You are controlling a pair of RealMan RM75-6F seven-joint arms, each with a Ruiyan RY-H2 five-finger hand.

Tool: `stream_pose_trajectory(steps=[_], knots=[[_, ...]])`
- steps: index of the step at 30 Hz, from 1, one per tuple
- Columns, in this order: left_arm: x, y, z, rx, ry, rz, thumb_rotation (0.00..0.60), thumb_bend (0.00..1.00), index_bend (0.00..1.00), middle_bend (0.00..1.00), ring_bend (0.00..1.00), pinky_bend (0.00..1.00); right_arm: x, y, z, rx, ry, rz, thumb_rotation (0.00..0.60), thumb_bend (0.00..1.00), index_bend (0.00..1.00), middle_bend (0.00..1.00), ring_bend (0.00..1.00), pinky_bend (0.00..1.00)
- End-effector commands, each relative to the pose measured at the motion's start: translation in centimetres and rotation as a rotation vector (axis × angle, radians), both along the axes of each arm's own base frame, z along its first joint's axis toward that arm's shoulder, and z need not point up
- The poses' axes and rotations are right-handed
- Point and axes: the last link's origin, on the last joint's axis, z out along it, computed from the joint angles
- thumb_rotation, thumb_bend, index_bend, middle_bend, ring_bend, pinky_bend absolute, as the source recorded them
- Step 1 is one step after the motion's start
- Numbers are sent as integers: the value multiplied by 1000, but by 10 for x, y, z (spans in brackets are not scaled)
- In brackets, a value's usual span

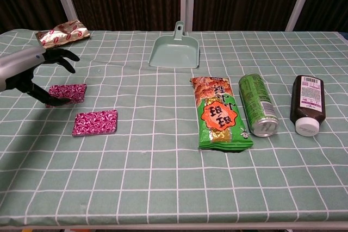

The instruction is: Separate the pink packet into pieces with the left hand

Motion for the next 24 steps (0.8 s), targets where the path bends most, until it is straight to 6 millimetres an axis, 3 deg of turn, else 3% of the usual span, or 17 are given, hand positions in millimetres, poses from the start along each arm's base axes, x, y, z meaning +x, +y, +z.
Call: stream_pose_trajectory(steps=[1, 14, 24], knots=[[11, -19, -6, -68, 11, -42, 600, 206, 138, 233, 57, 55, 0, 0, 0, 1, -1, 0, 600, 165, 0, 7, 0, 0], [27, -36, -43, -120, 38, -68, 600, 204, 138, 246, 57, 56, -4, 0, 1, -2, -5, -8, 600, 166, 0, 7, 0, 0], [23, -32, -50, -91, 67, -56, 600, 204, 138, 245, 57, 55, -5, 0, 2, -4, -9, -9, 600, 165, 0, 7, 0, 0]])
